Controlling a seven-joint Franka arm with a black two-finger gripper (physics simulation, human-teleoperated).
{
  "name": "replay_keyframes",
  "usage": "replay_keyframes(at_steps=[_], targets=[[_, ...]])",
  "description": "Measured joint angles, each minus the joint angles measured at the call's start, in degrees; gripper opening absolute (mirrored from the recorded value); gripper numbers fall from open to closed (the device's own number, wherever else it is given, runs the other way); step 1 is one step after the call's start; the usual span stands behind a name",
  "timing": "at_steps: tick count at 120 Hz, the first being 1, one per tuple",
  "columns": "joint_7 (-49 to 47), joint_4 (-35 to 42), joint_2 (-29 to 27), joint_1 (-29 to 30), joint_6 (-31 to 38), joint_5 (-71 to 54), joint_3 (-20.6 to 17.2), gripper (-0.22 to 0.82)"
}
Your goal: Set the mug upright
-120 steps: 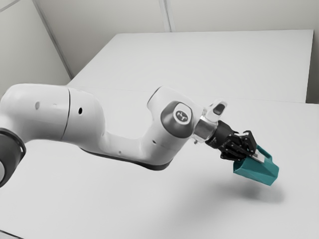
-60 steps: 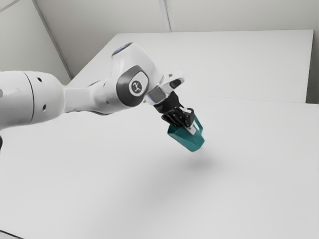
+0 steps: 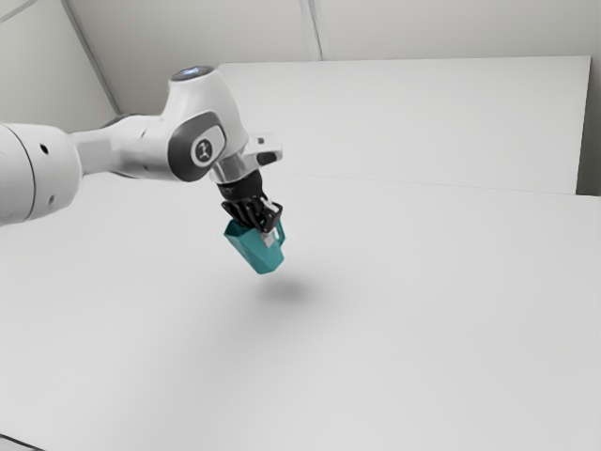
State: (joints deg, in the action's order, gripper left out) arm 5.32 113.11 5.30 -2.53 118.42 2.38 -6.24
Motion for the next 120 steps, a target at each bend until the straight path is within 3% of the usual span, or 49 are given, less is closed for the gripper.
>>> replay_keyframes(at_steps=[25, 71, 97, 120], targets=[[-2.2, 3.2, 0.8, 0.8, 1.2, -8.8, 0.1, -0.18], [-4.9, 3.4, 6.4, 0.8, 3.8, -11.2, 0.1, -0.16], [-4.8, 3.4, 5.2, 0.6, 3.8, -9.8, 0.0, 0.27], [-4.7, 1.6, 0.7, 0.0, 1.6, -8.0, -0.2, 0.47]])
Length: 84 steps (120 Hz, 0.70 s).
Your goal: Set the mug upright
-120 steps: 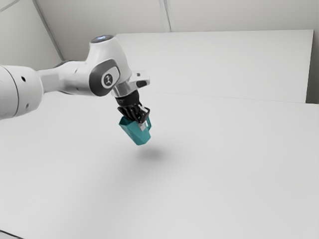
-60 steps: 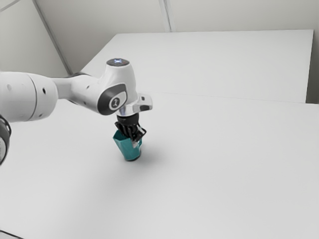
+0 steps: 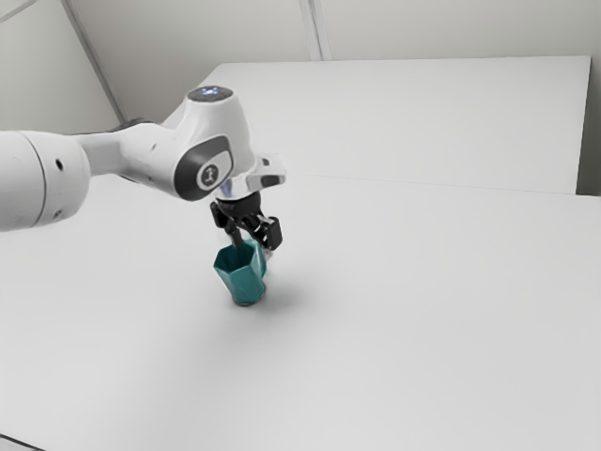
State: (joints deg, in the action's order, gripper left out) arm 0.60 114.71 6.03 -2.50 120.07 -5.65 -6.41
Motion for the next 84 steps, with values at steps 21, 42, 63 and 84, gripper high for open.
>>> replay_keyframes(at_steps=[21, 42, 63, 84], targets=[[1.0, -11.9, 1.0, 0.6, -7.2, 4.2, 1.7, 0.55], [2.1, -21.2, 1.5, 1.4, -14.9, 6.4, 4.1, 0.58], [2.8, -23.2, 1.1, 1.0, -19.8, 7.2, 4.2, 0.59], [3.3, -23.3, 1.2, 1.1, -21.8, 8.0, 4.4, 0.6]])
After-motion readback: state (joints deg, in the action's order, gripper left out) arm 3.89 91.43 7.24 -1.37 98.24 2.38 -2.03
